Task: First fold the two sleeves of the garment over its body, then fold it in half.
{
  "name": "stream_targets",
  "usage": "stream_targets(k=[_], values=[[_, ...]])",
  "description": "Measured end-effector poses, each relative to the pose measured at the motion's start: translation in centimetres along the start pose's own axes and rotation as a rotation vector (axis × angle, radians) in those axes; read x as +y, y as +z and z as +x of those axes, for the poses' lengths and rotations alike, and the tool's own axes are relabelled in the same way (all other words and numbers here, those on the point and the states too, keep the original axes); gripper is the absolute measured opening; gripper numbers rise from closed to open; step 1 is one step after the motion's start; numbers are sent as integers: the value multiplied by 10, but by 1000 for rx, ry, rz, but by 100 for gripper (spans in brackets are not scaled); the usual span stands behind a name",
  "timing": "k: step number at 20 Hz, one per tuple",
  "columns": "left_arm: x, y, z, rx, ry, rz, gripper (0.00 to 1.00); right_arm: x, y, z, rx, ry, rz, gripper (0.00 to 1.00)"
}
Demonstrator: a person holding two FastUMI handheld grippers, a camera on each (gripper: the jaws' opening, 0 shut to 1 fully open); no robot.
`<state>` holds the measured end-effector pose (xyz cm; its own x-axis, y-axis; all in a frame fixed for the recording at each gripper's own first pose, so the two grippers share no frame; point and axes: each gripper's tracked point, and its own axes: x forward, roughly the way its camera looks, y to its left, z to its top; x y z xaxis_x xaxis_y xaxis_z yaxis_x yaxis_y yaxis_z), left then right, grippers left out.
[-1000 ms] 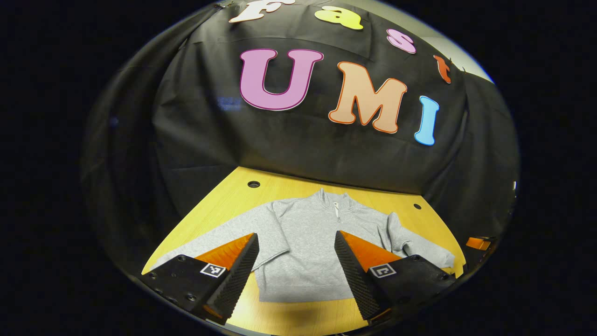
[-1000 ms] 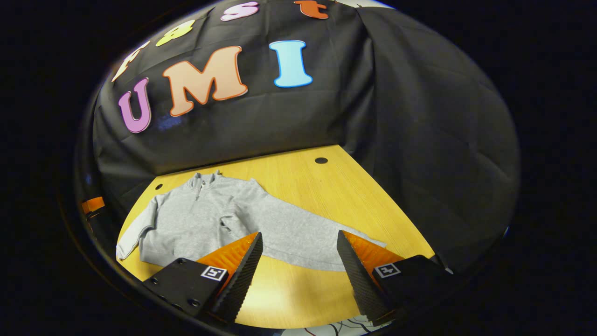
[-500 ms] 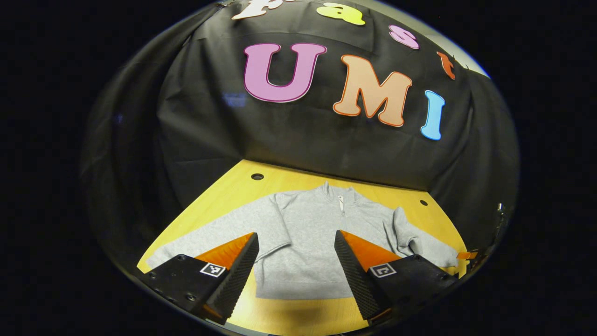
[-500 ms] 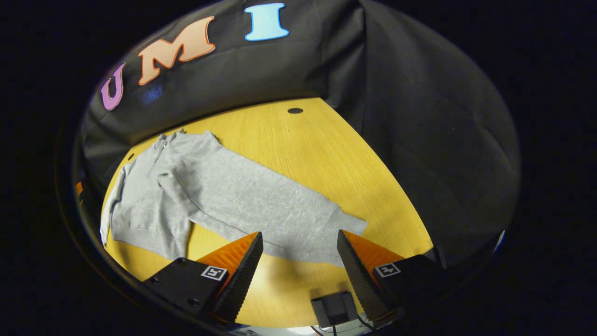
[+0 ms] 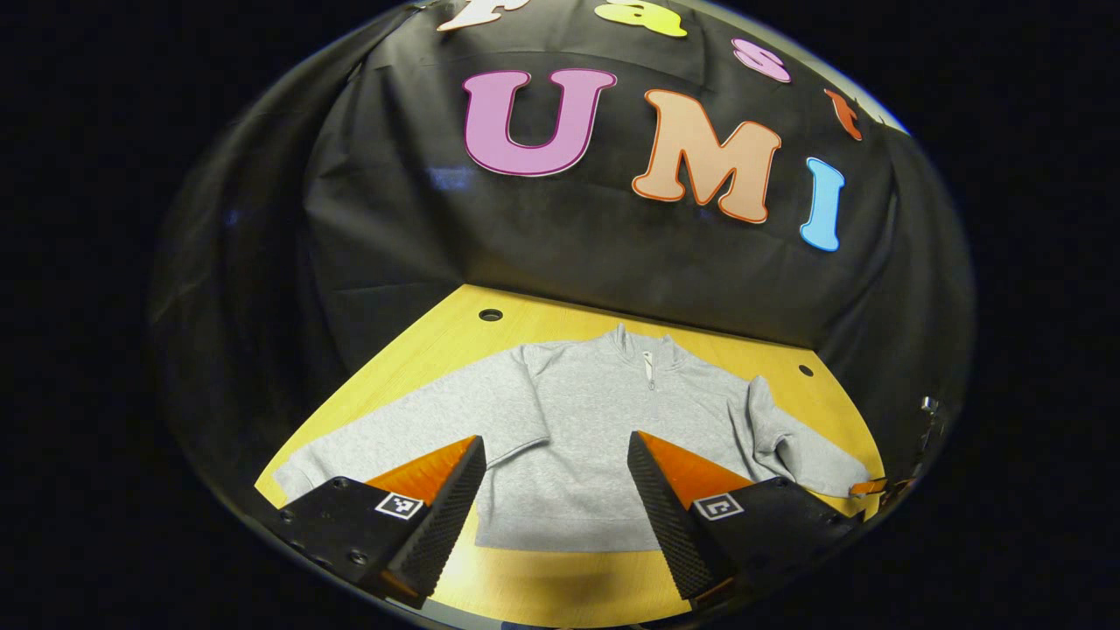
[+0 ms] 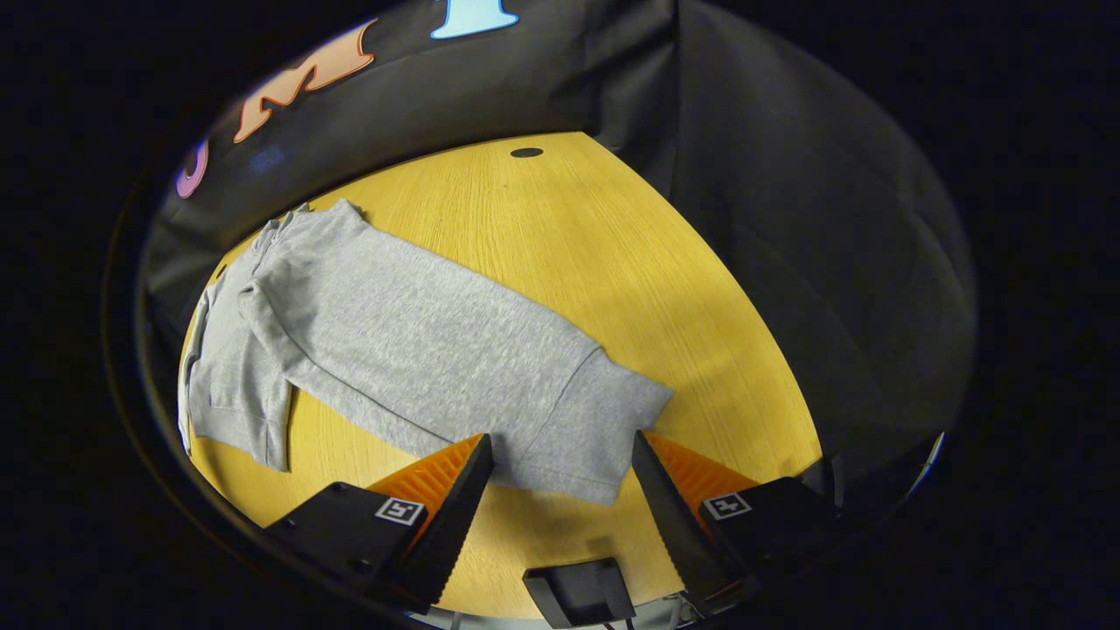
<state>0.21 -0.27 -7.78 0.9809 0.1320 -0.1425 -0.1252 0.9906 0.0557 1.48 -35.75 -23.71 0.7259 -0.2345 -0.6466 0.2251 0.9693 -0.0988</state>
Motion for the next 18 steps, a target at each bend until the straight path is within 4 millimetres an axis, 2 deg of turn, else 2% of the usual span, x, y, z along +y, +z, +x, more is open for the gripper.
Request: stream_targets(k=[2, 3, 4, 5, 6, 7, 10, 11, 12, 13, 18], values=[[-3, 0, -1, -1, 1, 5, 95, 1, 1, 1, 3, 11, 1, 98], [-4, -2, -2, 0, 2, 5, 95, 0, -1, 2, 5, 15, 2, 94], [-5, -3, -2, 3, 2, 4, 95, 1, -1, 2, 5, 28, 3, 98], [-6, -5, -3, 5, 3, 4, 95, 2, -2, 1, 9, 32, 4, 95], [-7, -7, -5, 5, 7, 5, 95, 3, -2, 0, 11, 36, 6, 80], [-7, -8, -6, 8, 11, 4, 95, 5, -3, 1, 17, 39, 9, 74], [-8, -11, -12, 8, 14, 3, 95, 16, -1, -1, 23, 60, 28, 31], [-6, -13, -14, 10, 17, 7, 95, 19, -1, -1, 23, 66, 37, 22], [-4, -14, -17, 10, 18, 13, 95, 21, -2, 0, 24, 69, 51, 21], [-4, -16, -18, 11, 17, 18, 95, 21, 0, -4, 15, 72, 63, 14], [4, -18, -16, 16, -16, 5, 95, 28, 14, -22, -42, 70, 132, 14]])
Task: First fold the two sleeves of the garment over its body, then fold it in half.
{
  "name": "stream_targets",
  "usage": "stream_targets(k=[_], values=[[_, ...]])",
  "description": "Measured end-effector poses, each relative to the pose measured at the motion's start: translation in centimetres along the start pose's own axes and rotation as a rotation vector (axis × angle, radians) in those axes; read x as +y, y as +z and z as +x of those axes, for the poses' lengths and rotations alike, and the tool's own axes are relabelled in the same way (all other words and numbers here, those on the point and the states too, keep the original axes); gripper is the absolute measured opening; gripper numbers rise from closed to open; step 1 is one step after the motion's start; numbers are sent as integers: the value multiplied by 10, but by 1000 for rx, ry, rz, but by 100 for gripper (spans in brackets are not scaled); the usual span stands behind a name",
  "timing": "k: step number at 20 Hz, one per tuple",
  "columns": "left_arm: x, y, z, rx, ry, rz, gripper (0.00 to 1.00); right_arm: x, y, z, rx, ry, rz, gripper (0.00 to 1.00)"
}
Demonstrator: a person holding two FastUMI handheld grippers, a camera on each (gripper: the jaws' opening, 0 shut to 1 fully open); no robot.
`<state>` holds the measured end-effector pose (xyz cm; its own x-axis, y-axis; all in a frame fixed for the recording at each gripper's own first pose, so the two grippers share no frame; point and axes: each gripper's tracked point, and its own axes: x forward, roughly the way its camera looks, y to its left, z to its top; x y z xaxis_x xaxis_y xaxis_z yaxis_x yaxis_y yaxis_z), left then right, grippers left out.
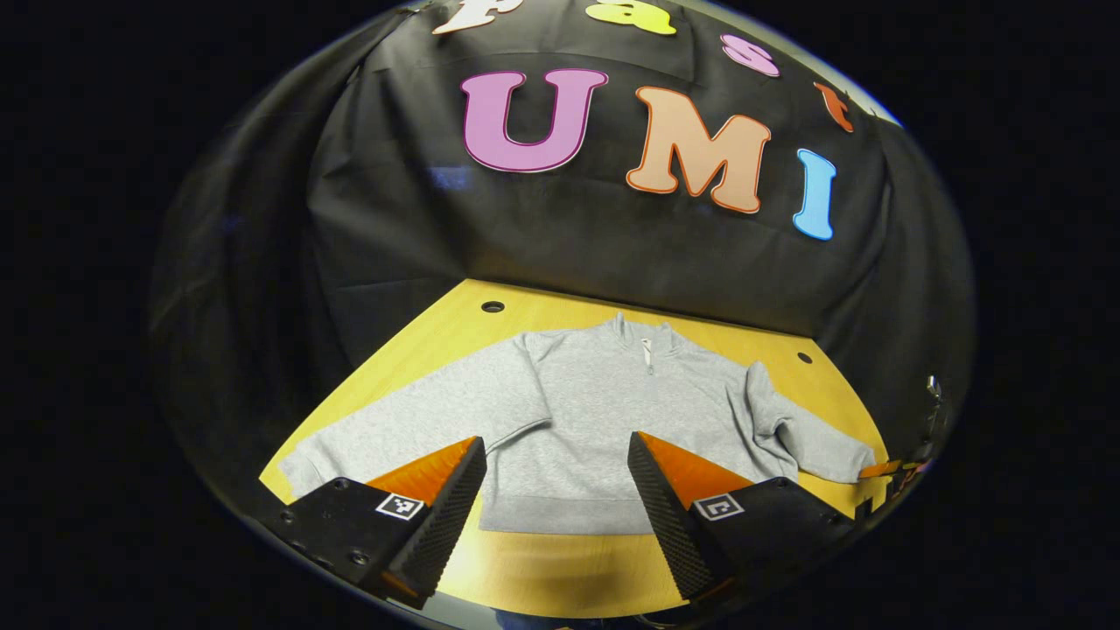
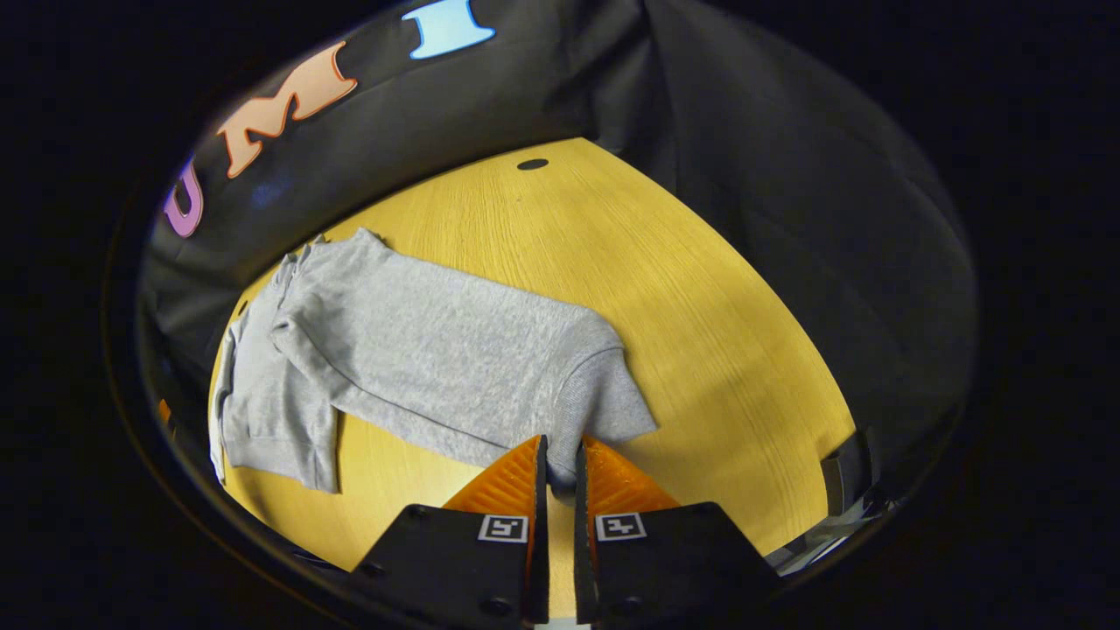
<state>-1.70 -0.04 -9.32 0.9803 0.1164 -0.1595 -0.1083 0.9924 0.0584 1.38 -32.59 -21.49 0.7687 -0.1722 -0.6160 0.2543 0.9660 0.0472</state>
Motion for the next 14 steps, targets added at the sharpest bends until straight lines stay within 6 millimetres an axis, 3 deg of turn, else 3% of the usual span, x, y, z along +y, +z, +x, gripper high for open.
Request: stream_targets(k=[2, 5, 8, 14], values=[[6, 5, 1, -6, -19, -6, 95, 11, 8, -9, -25, 6, 8, 14], [18, 10, 7, -6, -60, -15, 95, 44, 20, -27, -72, 39, 40, 14], [40, 18, 10, -2, -82, 4, 94, 84, 33, -44, -124, 60, 27, 14], [97, 28, 17, 5, -90, 45, 94, 188, 62, -70, -199, 146, -1, 14]])
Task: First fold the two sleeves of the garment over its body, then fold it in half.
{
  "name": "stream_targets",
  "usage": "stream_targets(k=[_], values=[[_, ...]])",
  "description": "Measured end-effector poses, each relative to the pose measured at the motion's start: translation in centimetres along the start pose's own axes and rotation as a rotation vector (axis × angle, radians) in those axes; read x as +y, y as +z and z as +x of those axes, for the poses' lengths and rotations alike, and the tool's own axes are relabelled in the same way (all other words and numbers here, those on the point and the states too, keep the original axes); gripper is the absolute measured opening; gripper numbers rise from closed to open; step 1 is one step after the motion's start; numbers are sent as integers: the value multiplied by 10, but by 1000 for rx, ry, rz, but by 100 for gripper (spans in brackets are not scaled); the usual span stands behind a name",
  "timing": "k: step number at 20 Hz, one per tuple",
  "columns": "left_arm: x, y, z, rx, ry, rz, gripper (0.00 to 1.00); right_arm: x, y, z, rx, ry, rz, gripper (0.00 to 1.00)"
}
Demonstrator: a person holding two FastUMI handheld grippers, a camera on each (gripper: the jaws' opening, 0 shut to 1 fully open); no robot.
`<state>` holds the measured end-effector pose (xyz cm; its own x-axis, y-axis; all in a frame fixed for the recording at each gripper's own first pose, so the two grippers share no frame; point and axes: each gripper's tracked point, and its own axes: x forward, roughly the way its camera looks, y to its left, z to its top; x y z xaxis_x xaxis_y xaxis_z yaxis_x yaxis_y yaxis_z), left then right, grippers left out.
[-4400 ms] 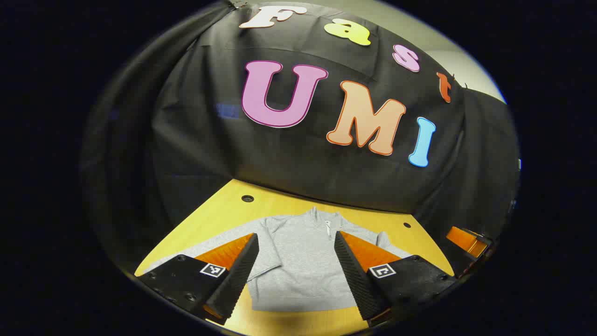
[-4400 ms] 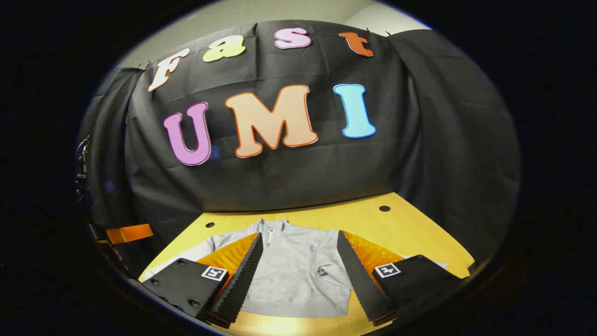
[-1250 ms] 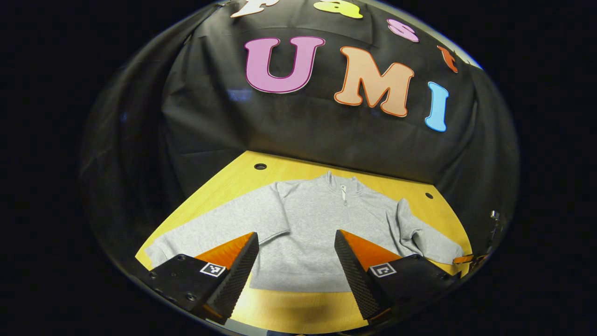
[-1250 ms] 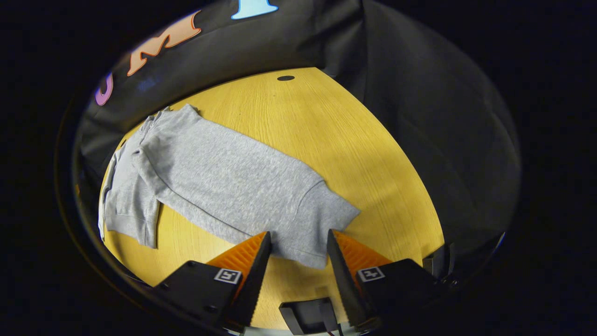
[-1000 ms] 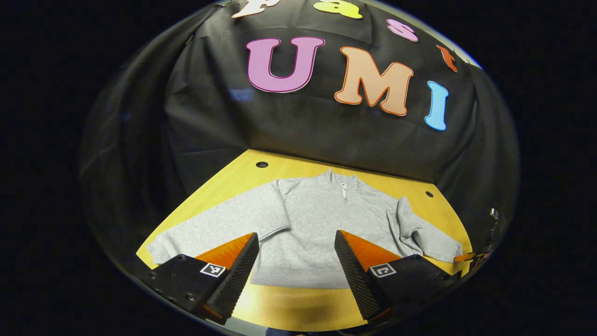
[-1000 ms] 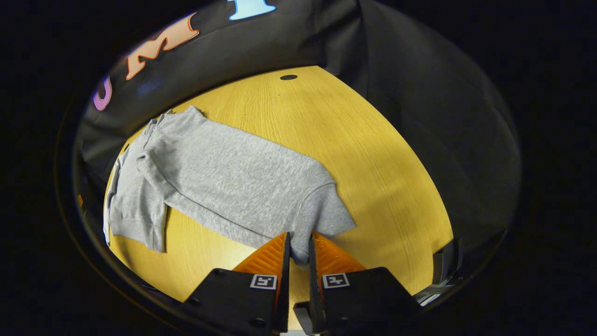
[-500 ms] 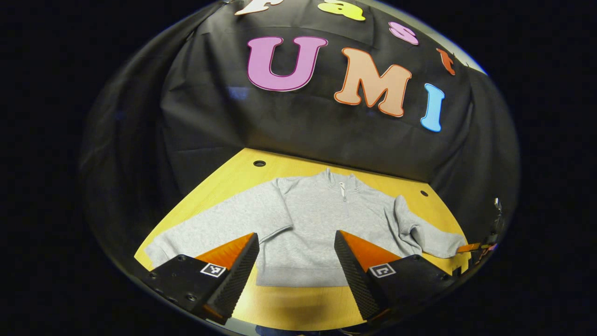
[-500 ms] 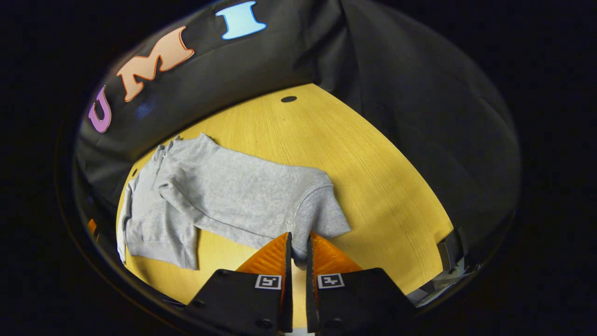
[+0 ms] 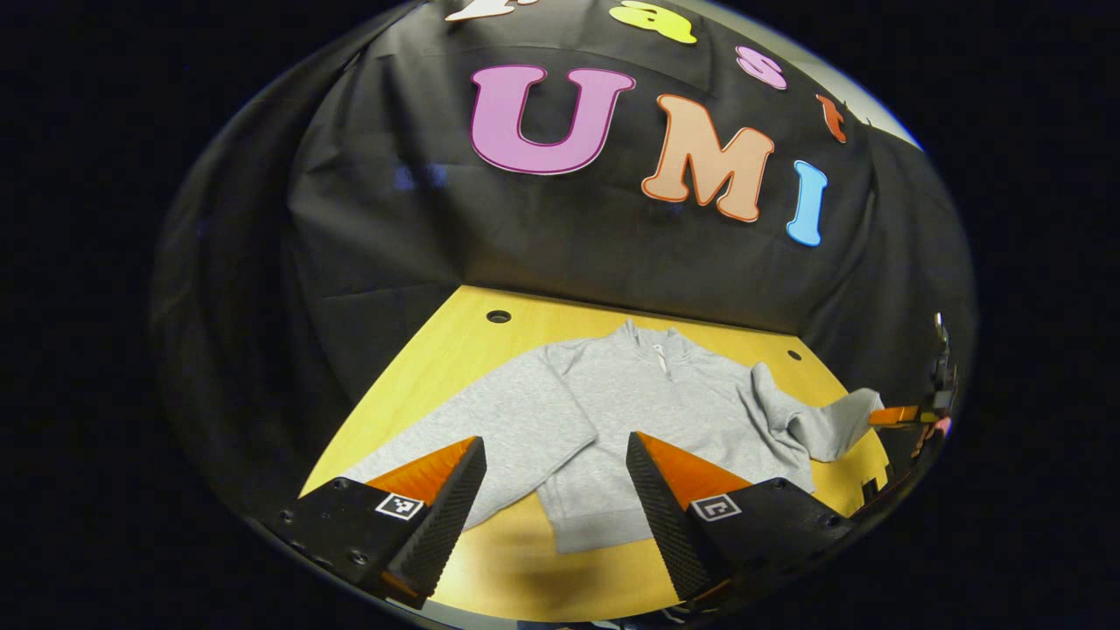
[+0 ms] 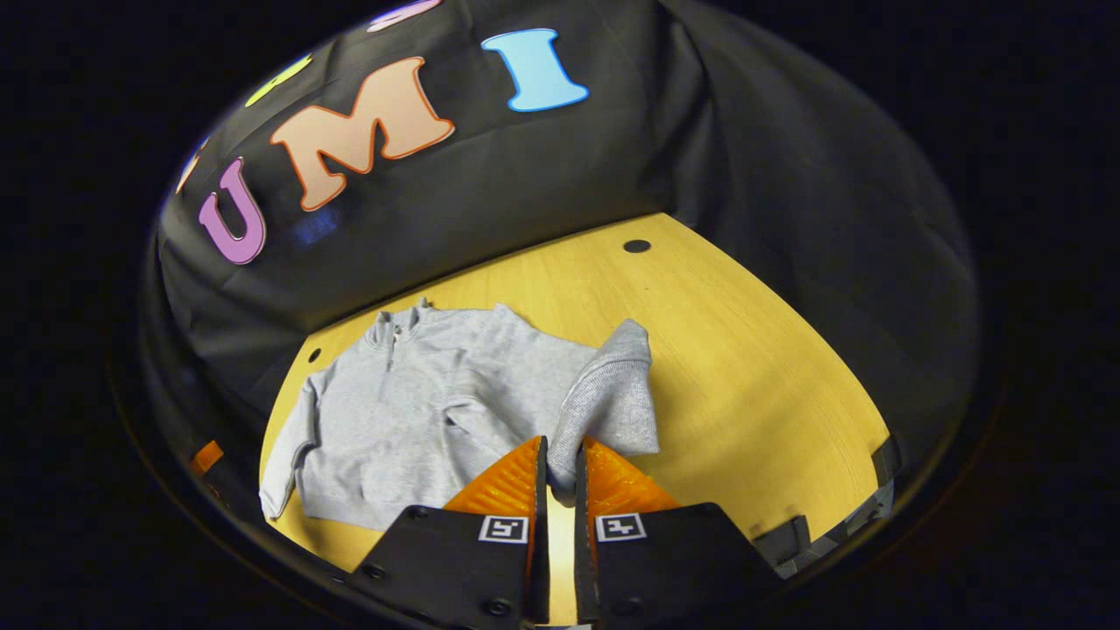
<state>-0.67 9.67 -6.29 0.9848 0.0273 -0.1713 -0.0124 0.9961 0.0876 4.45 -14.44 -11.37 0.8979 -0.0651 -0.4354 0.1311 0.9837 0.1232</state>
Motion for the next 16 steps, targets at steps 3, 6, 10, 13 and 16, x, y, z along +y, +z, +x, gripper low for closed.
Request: stream_targets(k=[3, 6, 10, 13, 16], values=[[26, 3, -2, -7, 13, 0, 94, 56, 11, 4, -17, 72, 12, 14], [44, -2, -3, 0, 26, -14, 94, 107, 23, 11, -30, 152, 39, 14], [57, -9, -6, 11, 35, -30, 94, 178, 41, 21, -64, 274, 73, 14], [64, -10, -10, 5, 26, -50, 94, 229, 48, 27, -66, 370, 119, 13], [77, -13, -11, 8, 40, -65, 94, 280, 47, 37, -49, 445, 114, 13]])
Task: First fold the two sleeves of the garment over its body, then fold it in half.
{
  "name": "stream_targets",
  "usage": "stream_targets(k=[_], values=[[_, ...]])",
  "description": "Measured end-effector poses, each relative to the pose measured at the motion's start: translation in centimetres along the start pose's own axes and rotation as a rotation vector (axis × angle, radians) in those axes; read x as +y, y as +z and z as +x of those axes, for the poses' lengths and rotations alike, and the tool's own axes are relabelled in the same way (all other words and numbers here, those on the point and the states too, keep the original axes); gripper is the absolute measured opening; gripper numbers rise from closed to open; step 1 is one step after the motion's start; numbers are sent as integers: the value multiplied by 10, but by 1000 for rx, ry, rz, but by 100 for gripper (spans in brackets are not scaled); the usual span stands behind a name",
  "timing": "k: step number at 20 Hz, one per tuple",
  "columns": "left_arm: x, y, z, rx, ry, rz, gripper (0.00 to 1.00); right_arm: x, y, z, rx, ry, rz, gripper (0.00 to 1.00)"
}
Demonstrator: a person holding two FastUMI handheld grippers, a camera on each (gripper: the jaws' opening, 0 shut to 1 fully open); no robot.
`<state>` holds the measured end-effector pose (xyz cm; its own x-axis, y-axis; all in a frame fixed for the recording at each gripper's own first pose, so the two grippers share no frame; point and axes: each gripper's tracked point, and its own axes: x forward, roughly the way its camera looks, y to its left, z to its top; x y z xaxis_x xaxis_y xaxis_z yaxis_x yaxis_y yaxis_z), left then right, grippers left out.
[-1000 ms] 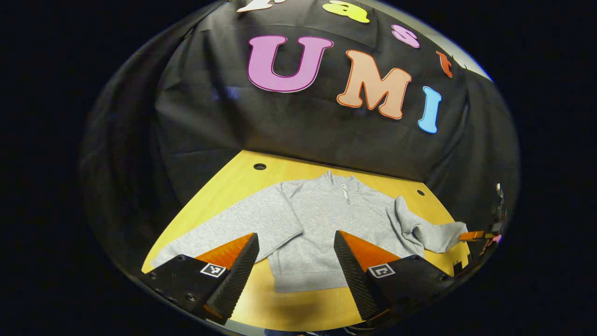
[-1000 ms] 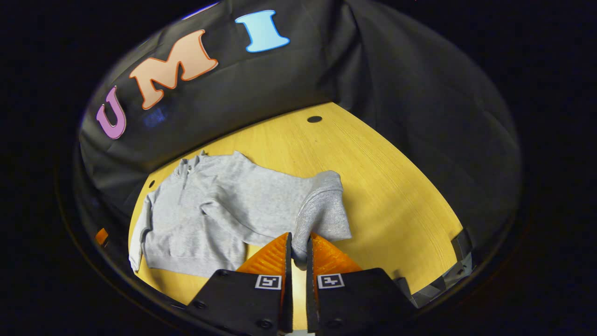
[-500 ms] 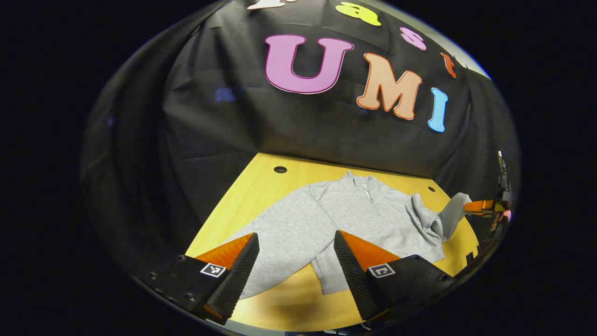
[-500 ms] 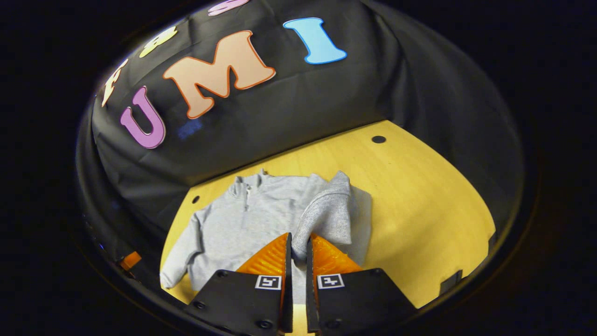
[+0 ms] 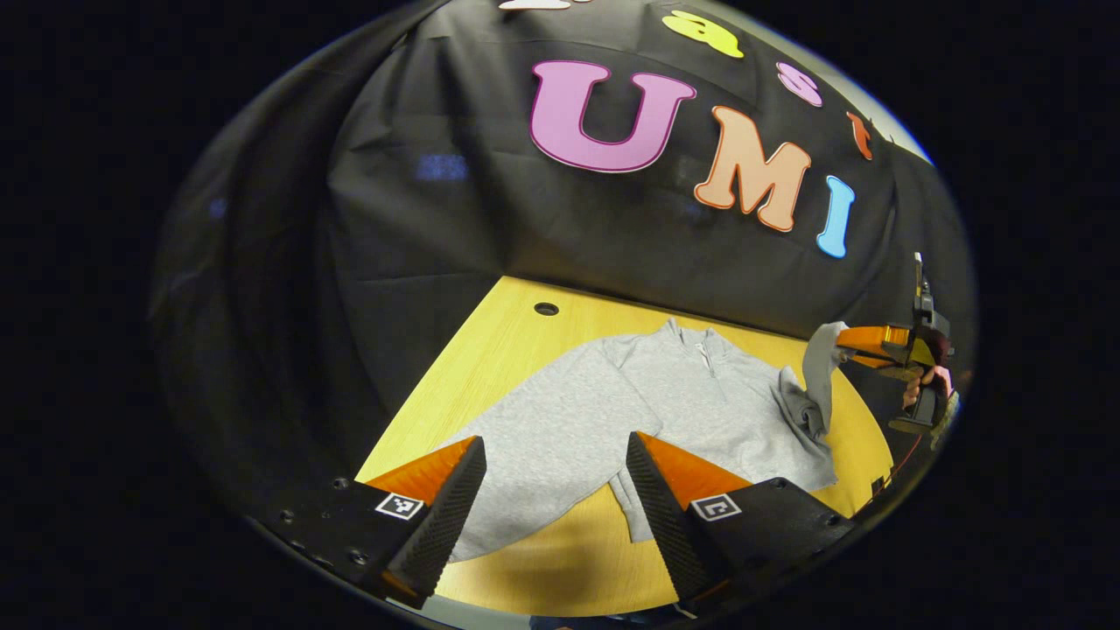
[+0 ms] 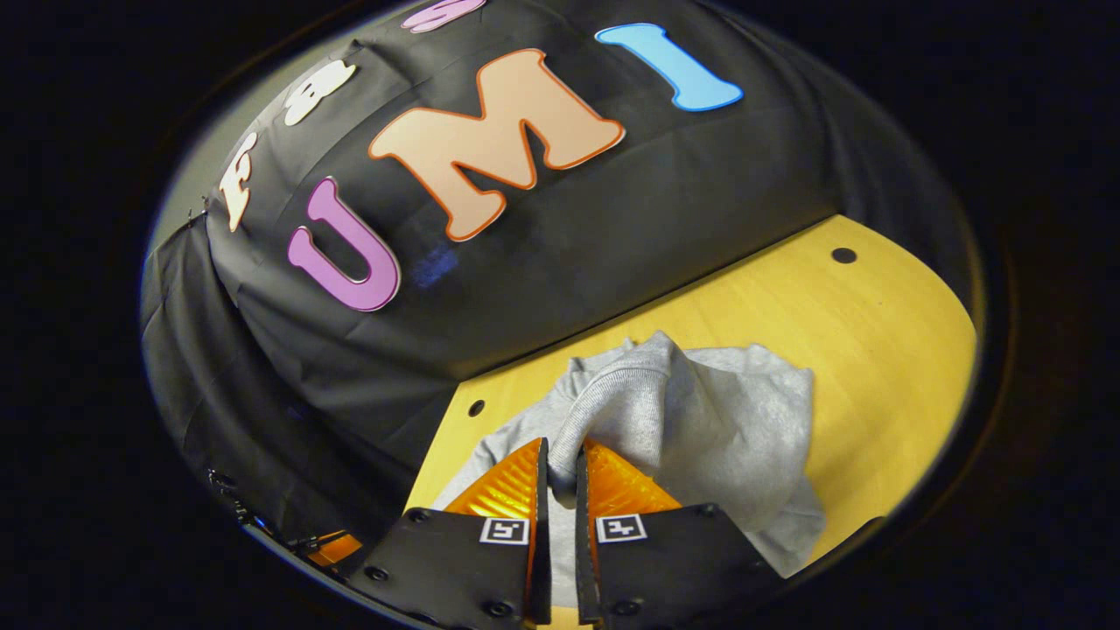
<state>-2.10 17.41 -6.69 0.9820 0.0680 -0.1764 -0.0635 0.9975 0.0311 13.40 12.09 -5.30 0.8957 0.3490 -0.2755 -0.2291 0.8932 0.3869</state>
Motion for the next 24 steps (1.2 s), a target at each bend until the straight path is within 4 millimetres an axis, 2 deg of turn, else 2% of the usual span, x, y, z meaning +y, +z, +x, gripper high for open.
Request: stream_targets(k=[2, 4, 7, 9, 12, 16, 18, 21, 22, 23, 24], values=[[3, -1, 1, -3, 19, -6, 94, 32, -7, 18, 18, 66, 0, 13], [18, -2, -4, -1, 38, -23, 94, 66, -18, 34, 38, 139, -2, 14], [34, -16, -11, 18, 67, -48, 94, 112, -40, 64, 75, 206, -46, 13], [39, -21, -13, 24, 76, -58, 95, 138, -63, 83, 111, 238, -65, 13], [52, -36, -19, 53, 93, -61, 95, 163, -100, 115, 172, 256, -124, 13], [69, -64, -26, 110, 115, -83, 94, 178, -139, 147, 237, 217, -224, 13], [77, -77, -28, 132, 130, -93, 95, 175, -157, 149, 285, 180, -261, 13], [89, -94, -26, 158, 162, -118, 95, 177, -156, 146, 351, 178, -270, 17], [93, -99, -24, 168, 173, -132, 95, 174, -158, 147, 357, 179, -279, 29], [95, -104, -22, 175, 181, -140, 95, 174, -159, 150, 360, 197, -278, 29], [99, -109, -20, 183, 193, -145, 95, 175, -154, 150, 363, 209, -278, 46]])
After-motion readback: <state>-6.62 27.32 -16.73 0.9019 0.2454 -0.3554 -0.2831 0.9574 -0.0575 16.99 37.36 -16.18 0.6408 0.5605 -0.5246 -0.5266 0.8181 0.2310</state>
